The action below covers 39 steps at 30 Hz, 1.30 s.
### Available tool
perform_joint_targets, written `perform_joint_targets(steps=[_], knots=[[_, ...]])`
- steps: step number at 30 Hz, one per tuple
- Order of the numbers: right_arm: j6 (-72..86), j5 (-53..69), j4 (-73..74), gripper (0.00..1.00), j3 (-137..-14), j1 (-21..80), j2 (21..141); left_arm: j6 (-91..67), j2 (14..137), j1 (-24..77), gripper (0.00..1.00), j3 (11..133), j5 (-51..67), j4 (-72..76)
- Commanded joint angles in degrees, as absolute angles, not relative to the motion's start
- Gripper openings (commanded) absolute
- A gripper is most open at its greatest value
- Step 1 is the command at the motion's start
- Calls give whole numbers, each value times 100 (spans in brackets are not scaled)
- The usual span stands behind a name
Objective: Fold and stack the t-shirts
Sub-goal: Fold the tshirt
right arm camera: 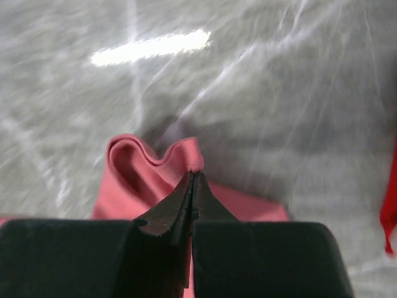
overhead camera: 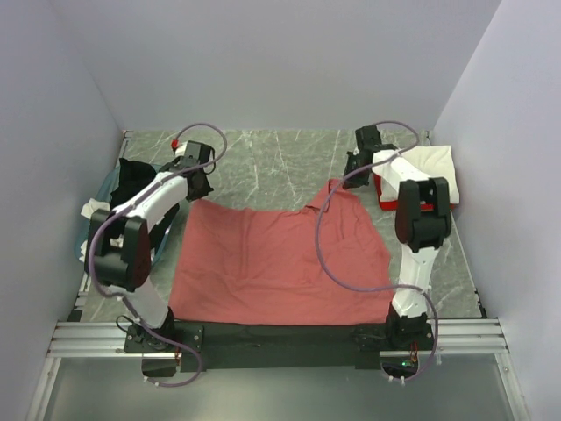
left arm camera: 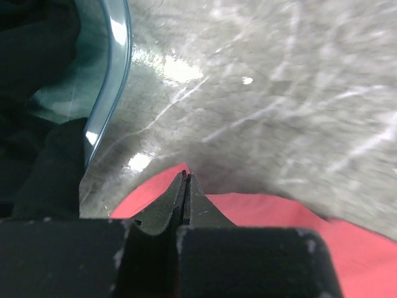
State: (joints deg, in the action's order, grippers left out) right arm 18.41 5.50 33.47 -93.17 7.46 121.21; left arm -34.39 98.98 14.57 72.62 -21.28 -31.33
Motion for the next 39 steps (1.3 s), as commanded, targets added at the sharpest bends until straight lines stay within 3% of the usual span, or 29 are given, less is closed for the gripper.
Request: perform_joint_targets(steps=[1, 11, 22, 31, 39], knots=[[1925, 800, 2576, 0, -8905, 738, 11102, -3638, 9247, 1450, 1, 6980, -1934, -2725], [2013, 739, 2259, 0, -7069, 747, 9529, -3920, 8359, 1450, 0, 5969, -1898, -2584], [2250, 63, 2627, 0, -5240, 782, 7016, -4464, 6884, 1459, 0, 4721, -2583, -2496], [2461, -237, 3216, 0, -4553, 791, 5591, -4746, 6267, 1450, 1, 4219, -2891, -2584], [2452, -352, 4280, 0, -4825, 800, 4510, -4860, 5828, 1450, 1, 3841, -2944, -2540]])
